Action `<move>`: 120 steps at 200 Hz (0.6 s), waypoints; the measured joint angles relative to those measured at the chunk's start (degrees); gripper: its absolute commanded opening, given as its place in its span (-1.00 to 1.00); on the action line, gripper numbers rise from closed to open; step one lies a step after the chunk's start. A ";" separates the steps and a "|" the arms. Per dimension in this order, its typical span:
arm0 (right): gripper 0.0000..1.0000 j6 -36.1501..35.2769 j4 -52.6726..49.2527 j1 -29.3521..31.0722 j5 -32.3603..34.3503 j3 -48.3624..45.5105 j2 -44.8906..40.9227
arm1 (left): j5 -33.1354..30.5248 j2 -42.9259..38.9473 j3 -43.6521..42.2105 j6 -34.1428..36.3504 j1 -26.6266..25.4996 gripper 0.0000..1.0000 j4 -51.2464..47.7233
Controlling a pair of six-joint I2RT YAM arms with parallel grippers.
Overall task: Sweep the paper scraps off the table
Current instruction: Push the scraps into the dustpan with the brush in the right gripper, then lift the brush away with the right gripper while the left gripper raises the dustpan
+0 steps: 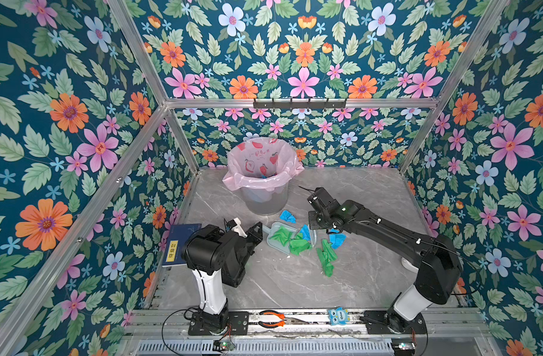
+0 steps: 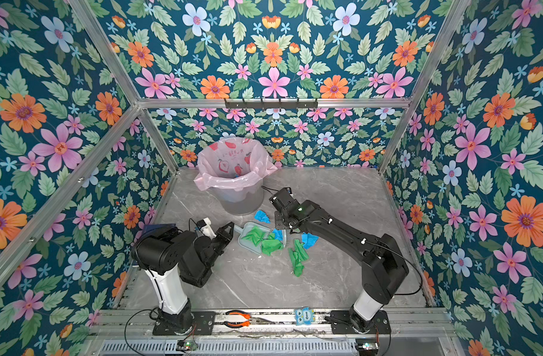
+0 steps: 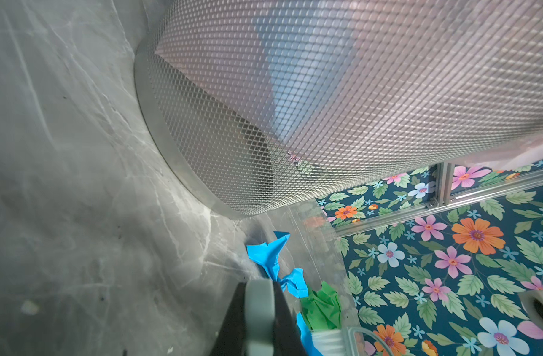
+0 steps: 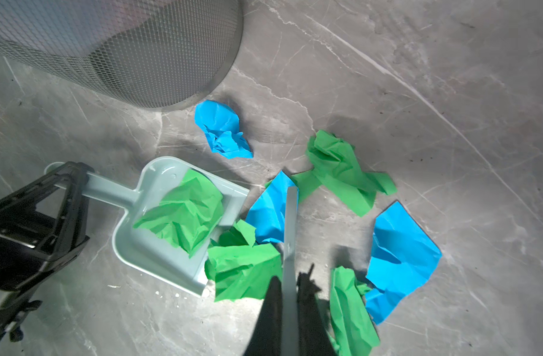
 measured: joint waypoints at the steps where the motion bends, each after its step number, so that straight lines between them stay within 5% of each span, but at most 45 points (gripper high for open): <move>1: -1.00 0.07 0.00 0.02 0.00 0.02 0.02 | 0.00 0.00 0.00 0.00 0.00 -1.00 -0.02; 120: -1.00 8.70 2.12 2.89 1.07 4.20 4.02 | -0.09 0.50 0.68 -1.27 -1.14 -1.00 -0.02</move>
